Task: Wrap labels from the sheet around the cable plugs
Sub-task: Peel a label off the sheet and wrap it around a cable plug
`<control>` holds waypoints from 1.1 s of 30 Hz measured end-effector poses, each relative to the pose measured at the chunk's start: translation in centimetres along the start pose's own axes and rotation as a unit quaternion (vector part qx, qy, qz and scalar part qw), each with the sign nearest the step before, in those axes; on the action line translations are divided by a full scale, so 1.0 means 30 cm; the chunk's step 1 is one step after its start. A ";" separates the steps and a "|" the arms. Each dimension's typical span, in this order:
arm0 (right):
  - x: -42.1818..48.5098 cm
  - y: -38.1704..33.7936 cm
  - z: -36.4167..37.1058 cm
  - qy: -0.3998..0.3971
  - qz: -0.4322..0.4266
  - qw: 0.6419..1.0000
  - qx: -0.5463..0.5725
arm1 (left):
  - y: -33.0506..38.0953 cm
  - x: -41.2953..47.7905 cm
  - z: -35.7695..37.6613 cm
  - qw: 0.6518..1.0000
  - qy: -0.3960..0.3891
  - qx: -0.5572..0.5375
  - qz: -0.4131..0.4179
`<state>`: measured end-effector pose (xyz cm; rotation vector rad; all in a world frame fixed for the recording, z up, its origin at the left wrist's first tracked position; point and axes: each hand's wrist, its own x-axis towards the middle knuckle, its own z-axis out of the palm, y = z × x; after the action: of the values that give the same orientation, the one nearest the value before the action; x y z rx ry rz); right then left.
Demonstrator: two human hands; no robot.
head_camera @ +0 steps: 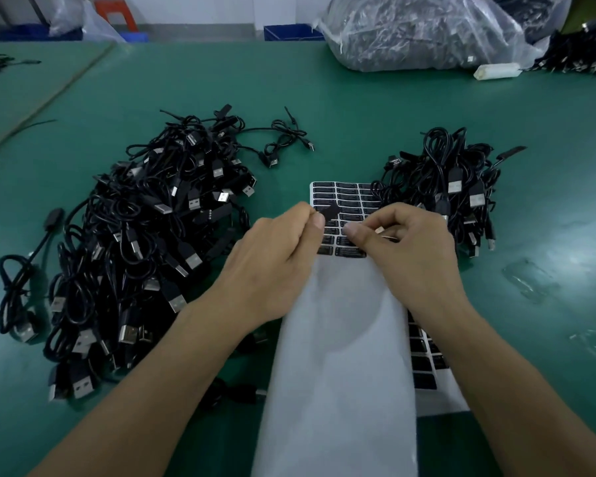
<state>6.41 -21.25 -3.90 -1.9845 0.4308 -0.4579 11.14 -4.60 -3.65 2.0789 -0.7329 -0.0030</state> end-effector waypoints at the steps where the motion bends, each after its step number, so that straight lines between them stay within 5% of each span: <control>1: 0.000 -0.003 0.001 -0.002 0.002 1.000 0.020 | 0.004 -0.001 0.001 1.000 -0.010 0.010 -0.006; 6: 0.000 -0.033 -0.008 -0.080 0.091 0.980 0.158 | -0.005 -0.004 0.014 0.994 -0.054 0.082 -0.043; 14: 0.006 -0.032 -0.017 -0.112 0.147 0.958 0.220 | -0.007 0.003 0.009 0.997 0.021 -0.070 -0.026; 33: -0.005 -0.011 0.004 -0.121 0.094 0.980 0.131 | -0.010 0.003 0.020 0.998 0.049 -0.016 -0.031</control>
<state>6.38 -20.93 -3.67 -1.6997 0.3779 -0.1422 11.19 -4.97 -4.21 2.0562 -0.6039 0.0520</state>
